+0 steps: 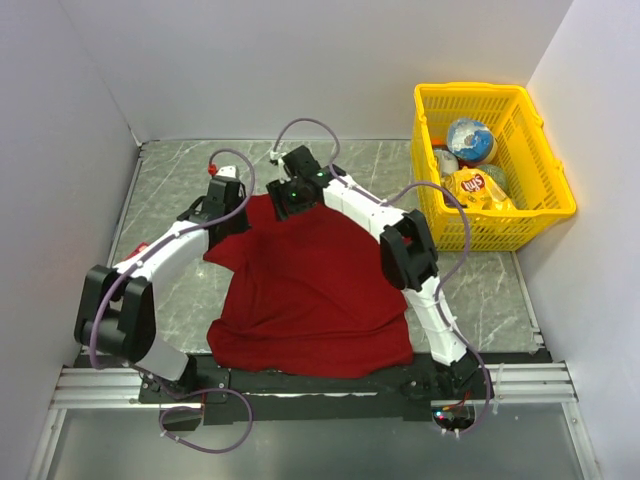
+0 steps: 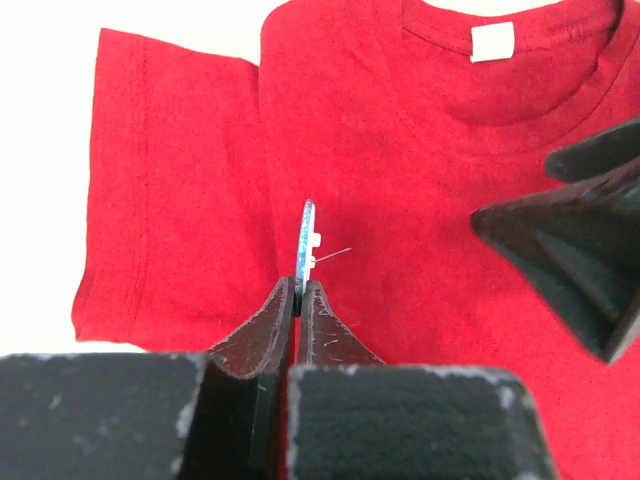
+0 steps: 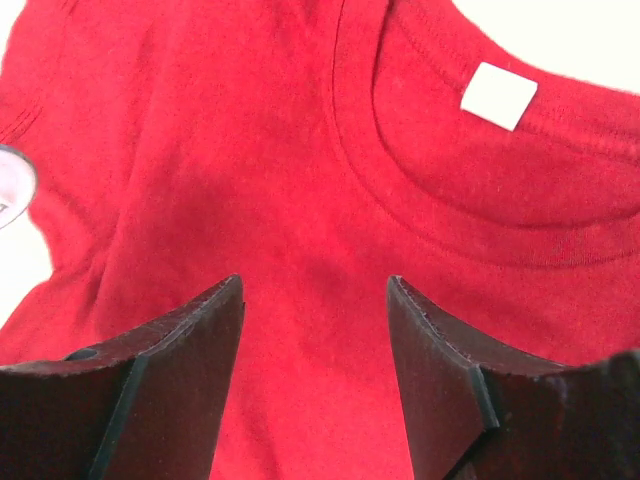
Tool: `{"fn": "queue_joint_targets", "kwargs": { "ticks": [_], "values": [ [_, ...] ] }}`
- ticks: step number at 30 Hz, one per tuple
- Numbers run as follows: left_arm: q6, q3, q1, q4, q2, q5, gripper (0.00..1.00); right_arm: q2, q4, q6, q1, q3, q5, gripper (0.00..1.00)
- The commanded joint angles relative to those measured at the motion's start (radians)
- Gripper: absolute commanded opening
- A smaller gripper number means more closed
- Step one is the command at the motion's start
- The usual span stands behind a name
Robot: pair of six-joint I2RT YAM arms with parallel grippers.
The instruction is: Pin the brooch onto the clothing
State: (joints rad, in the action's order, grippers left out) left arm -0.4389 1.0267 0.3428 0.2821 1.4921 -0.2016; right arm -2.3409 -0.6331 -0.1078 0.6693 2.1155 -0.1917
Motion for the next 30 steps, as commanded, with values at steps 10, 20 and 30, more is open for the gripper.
{"fn": "queue_joint_targets", "kwargs": {
  "ticks": [10,20,30],
  "values": [
    [0.006,0.099,-0.125,-0.064,0.117,0.14,0.01,-0.164,-0.134,-0.053,0.115,0.268,0.12,0.71],
    [0.003,0.081,-0.146,-0.061,0.082,0.185,0.01,-0.255,-0.131,-0.145,0.136,0.317,0.135,0.69],
    [0.0,0.075,-0.145,-0.052,0.039,0.218,0.01,-0.32,-0.194,-0.176,0.138,0.354,0.164,0.32]
  ]
}}
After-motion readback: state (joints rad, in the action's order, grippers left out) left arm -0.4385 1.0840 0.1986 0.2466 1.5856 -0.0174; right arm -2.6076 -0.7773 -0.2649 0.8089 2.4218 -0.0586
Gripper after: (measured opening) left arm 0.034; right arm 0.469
